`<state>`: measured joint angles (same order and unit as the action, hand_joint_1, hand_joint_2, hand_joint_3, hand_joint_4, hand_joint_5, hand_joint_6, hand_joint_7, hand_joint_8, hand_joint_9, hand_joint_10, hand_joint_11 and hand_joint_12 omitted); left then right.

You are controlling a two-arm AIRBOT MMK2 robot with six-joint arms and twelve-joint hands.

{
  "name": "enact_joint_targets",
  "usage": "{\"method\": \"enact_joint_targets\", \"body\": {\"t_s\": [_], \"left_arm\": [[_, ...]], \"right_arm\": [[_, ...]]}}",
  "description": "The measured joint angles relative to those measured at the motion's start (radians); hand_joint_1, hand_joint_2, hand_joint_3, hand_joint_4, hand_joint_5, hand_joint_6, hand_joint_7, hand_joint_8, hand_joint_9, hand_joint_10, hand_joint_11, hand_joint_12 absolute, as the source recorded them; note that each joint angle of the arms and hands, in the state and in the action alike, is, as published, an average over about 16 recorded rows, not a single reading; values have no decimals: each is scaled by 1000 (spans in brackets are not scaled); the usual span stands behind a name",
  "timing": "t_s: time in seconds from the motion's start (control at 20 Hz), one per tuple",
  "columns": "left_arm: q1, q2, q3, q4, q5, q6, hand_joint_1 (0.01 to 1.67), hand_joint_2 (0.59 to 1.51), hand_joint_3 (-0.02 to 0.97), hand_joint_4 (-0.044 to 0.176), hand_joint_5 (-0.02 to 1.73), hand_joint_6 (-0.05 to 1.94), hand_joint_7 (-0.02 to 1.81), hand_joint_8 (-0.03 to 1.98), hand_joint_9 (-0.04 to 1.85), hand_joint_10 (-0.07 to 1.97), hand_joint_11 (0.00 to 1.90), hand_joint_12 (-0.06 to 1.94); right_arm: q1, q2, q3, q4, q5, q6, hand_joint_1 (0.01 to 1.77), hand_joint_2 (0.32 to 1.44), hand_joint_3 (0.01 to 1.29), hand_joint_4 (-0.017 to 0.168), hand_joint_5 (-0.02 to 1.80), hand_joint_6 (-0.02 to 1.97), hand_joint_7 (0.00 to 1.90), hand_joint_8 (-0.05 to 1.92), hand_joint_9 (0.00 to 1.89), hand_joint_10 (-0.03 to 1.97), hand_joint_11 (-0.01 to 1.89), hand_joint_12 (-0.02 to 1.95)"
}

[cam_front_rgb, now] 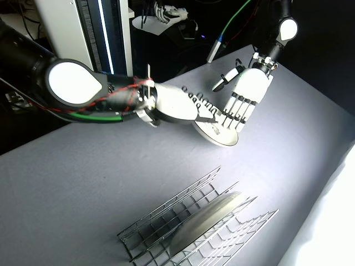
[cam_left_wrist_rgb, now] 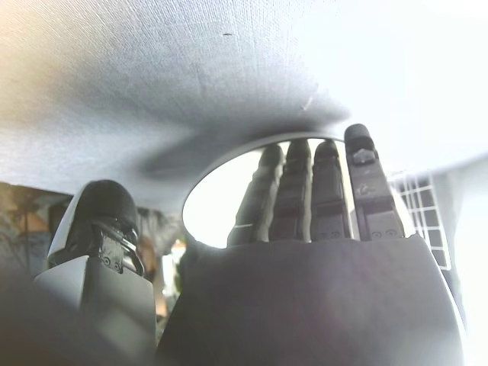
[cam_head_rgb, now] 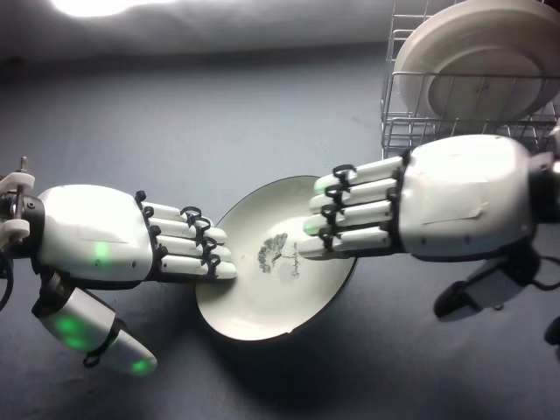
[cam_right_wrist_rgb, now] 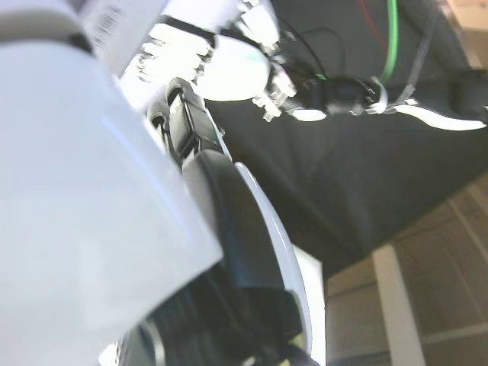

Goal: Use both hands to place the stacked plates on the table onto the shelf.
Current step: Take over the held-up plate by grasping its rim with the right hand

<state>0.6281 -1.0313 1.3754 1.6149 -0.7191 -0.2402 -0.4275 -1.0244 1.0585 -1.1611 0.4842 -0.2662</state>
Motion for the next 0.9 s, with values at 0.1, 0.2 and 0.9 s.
{"method": "enact_joint_targets", "body": {"t_s": [0.1, 0.2, 0.9], "left_arm": [[-1, 0, 0, 0, 0, 0, 19, 1174, 15, -10, 39, -32, 13, -17, -15, -59, 20, 19], [-1, 0, 0, 1, 0, -1, 19, 1173, 15, -10, 37, -32, 11, -17, -17, -59, 20, 19], [-6, -2, 1, 6, -2, -2, 20, 1171, 15, -10, 34, -34, 8, -16, -19, -58, 25, 20]], "right_arm": [[-7, -38, 28, 2, -14, 0, 935, 967, 13, 4, 14, 17, 21, 21, 20, 16, 22, 3], [-12, -74, 57, 4, -28, 0, 945, 964, 13, 4, 14, 17, 20, 21, 20, 17, 22, 37], [-17, -234, 169, 24, -45, -4, 1121, 993, 14, -1, 336, 166, 381, 96, 389, 170, 239, 982]]}}
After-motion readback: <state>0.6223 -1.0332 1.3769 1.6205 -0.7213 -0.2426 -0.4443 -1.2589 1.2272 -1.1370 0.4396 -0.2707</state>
